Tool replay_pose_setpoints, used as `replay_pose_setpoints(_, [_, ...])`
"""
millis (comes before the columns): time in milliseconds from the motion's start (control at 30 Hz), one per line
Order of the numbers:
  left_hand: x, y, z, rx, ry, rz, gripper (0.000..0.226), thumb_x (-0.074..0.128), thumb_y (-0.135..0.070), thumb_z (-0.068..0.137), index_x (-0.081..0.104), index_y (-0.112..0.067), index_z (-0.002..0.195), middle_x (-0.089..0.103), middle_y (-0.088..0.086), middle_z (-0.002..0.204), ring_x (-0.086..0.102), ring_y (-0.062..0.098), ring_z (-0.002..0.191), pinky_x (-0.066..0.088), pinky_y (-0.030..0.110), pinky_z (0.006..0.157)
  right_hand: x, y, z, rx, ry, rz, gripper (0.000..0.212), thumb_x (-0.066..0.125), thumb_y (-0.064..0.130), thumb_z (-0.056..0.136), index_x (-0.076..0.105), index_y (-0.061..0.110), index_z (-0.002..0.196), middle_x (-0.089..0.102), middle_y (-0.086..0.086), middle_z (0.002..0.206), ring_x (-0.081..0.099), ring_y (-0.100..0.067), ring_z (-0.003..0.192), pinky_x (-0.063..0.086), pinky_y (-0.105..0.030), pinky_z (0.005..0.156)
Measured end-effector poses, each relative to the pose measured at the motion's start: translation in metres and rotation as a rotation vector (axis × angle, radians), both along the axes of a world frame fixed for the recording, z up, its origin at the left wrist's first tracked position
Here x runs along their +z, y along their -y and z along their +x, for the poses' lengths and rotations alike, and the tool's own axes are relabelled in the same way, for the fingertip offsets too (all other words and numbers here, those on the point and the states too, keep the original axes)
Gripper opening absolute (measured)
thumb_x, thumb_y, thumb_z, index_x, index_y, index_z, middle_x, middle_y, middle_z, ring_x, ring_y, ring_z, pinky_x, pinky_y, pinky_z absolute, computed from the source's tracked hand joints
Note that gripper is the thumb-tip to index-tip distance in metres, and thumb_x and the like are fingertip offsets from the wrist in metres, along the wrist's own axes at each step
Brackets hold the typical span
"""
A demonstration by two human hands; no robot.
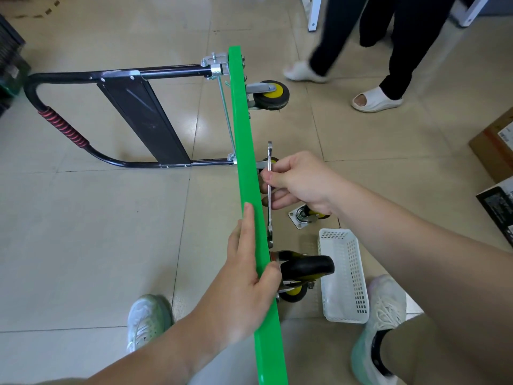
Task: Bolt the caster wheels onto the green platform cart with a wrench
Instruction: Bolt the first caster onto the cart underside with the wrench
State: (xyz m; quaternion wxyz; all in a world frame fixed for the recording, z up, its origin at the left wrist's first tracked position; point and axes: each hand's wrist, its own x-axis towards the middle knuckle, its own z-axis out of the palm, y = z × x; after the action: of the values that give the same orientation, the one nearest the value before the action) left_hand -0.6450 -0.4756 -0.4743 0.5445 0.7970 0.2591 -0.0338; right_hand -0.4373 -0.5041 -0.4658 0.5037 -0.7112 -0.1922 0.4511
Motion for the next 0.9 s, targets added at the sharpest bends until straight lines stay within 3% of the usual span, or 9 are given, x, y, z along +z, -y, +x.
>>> replay_pose_setpoints(200, [-0.001,-0.001,0.0,-0.001,-0.007,0.003,0.091,0.047,-0.021,0.106,-0.026,-0.043,0.155,0.003,-0.019,0.165,0.031,-0.045,0.094,0.023,-0.012,0.075,0.007,0.009,-0.006,-0.008,0.022,0.096,0.009,0.061,0.012,0.098,0.069,0.008,0.1,0.072,-0.006,0.08,0.072,-0.021,0.069,0.063,-0.036,0.072])
replay_pose_setpoints(400, [-0.003,-0.002,0.0,-0.004,-0.003,0.019,0.091,0.047,-0.022,0.106,-0.028,-0.046,0.152,0.003,-0.018,0.166,0.029,-0.045,0.096,0.022,-0.012,0.076,0.006,0.031,-0.015,-0.063,0.011,0.222,0.013,0.059,0.006,0.097,0.068,0.014,0.096,0.075,-0.005,0.083,0.075,-0.025,0.082,0.063,-0.034,0.075])
replay_pose_setpoints(533, [-0.003,0.0,0.0,0.005,-0.003,0.027,0.09,0.046,-0.023,0.106,-0.027,-0.045,0.154,0.003,-0.02,0.165,0.026,-0.047,0.096,0.021,-0.013,0.075,-0.003,0.03,-0.011,-0.179,-0.06,0.178,0.008,0.059,0.01,0.098,0.067,0.013,0.096,0.073,-0.011,0.087,0.075,-0.026,0.076,0.063,-0.032,0.07])
replay_pose_setpoints(767, [-0.003,0.003,0.001,0.014,0.004,0.026,0.091,0.048,-0.019,0.106,-0.025,-0.042,0.156,0.008,-0.024,0.156,0.032,-0.045,0.09,0.025,-0.012,0.073,0.01,0.018,0.001,-0.109,0.042,0.094,0.006,0.064,0.012,0.096,0.069,0.01,0.094,0.074,-0.01,0.086,0.075,-0.026,0.073,0.062,-0.032,0.065])
replay_pose_setpoints(900, [-0.002,0.001,0.0,0.011,-0.004,0.009,0.091,0.047,-0.023,0.107,-0.028,-0.047,0.153,0.008,-0.023,0.159,0.033,-0.043,0.095,0.028,-0.01,0.076,0.006,0.016,0.008,-0.127,0.007,0.008,0.018,0.064,0.011,0.096,0.066,0.0,0.11,0.074,-0.017,0.092,0.075,-0.029,0.074,0.063,-0.035,0.065])
